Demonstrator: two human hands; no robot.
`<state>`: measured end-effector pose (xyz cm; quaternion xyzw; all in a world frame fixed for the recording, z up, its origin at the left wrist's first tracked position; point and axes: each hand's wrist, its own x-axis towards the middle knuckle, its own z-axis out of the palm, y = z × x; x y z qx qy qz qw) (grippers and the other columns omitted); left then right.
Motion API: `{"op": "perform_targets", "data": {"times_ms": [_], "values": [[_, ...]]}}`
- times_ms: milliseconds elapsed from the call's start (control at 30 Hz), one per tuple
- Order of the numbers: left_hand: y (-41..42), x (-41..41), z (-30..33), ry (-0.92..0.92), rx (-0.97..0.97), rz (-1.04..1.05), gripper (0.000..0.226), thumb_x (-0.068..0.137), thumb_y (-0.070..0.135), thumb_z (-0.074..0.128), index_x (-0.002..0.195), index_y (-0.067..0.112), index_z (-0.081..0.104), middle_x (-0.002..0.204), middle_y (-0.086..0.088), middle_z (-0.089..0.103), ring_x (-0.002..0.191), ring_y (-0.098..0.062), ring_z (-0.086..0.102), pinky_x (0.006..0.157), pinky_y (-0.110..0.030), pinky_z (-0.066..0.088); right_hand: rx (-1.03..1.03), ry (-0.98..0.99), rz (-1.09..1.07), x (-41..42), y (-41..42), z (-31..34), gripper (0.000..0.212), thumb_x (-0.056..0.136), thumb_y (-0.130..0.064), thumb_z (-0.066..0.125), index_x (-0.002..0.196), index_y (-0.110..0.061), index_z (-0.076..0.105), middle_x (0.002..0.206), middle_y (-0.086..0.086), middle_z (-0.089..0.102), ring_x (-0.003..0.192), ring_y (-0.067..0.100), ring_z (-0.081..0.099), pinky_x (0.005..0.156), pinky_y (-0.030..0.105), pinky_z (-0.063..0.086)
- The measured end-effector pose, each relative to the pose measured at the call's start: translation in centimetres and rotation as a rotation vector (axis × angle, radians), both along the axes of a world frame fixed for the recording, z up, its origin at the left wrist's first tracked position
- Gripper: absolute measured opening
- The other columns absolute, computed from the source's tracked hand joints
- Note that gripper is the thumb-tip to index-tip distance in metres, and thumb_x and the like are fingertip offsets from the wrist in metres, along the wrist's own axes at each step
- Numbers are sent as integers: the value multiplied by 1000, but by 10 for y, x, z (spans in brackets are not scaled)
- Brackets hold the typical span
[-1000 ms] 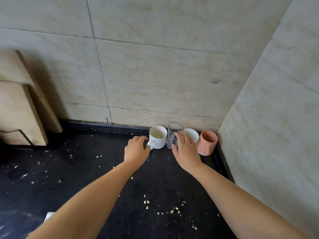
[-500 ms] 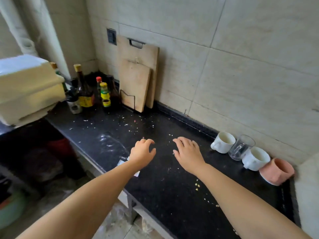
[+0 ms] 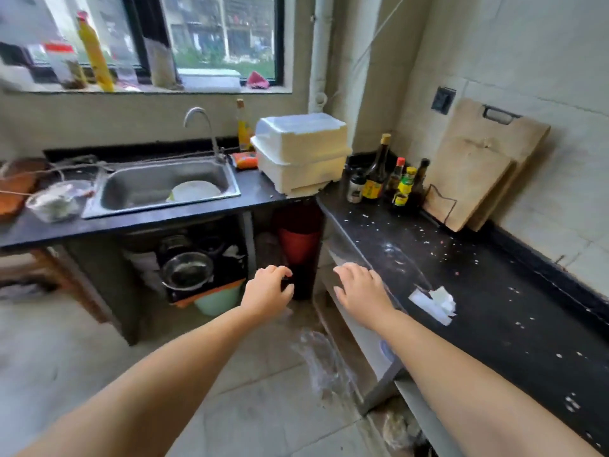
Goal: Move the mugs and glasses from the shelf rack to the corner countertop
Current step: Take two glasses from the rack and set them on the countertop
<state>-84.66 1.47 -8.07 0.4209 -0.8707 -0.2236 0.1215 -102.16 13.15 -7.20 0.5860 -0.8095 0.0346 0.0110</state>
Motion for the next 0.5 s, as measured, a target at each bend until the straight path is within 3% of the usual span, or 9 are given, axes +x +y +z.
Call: {"op": "perform_targets", "data": {"times_ms": [267,500], "values": [[-50,229,19,-33,-23,352,35,91,33,52,124,20,57,127,-3,57,122,-25,48,97,-40,44,0,-23,364,207,-103,4,49,97,-38,38,143,-22,35,149,1,37,135,19,37,112,37,28],[-71,366,15,-54,-47,599,32,91,34,52,119,22,59,123,-1,60,115,-20,53,96,-40,48,70,-33,575,328,-186,1,47,97,-39,38,141,-23,36,146,0,38,133,22,39,111,41,28]]}}
